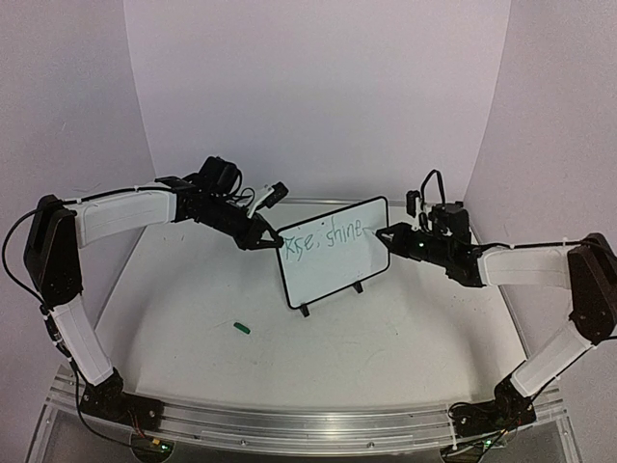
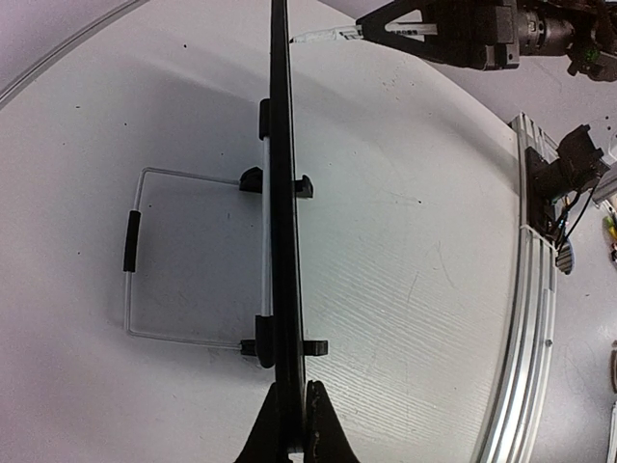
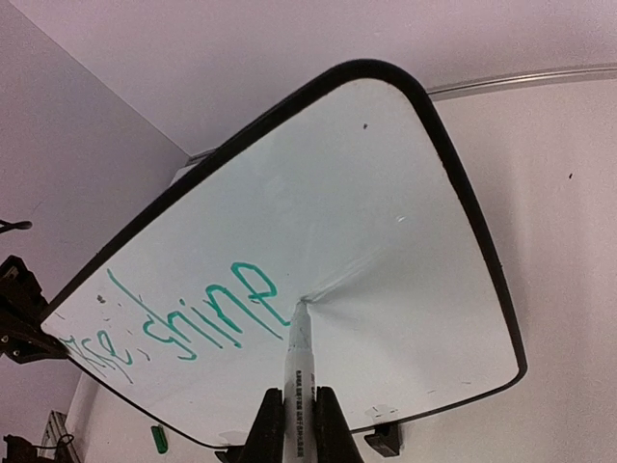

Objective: Write a sentence on the whiteboard

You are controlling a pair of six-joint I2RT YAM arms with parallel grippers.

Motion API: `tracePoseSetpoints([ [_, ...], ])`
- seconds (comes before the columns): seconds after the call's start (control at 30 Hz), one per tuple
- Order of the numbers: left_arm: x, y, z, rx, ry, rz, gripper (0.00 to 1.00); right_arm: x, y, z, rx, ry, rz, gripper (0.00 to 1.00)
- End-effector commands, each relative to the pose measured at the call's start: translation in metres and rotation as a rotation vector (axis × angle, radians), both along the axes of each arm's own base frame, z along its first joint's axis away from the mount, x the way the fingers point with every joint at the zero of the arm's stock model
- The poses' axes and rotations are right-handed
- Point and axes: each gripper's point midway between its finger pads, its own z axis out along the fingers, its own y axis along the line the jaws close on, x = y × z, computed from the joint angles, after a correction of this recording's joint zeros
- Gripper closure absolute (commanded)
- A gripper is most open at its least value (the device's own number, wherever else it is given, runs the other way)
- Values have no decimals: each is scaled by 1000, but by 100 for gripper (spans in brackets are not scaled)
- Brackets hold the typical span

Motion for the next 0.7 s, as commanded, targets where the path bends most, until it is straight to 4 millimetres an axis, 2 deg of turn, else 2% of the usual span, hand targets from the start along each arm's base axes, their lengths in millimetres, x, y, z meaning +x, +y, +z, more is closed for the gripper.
tracePoseSetpoints([
  [0.0,-11,8,-32,121,41,-15,100,-1,-15,30,6,-81,-52,100],
  [0.17,-11,8,-32,121,43,-14,100,1,-24,35,4,-88,-69,100],
  [0.67,-11,8,-33,122,45,-15,100,15,-23,36,8,-86,-55,100],
])
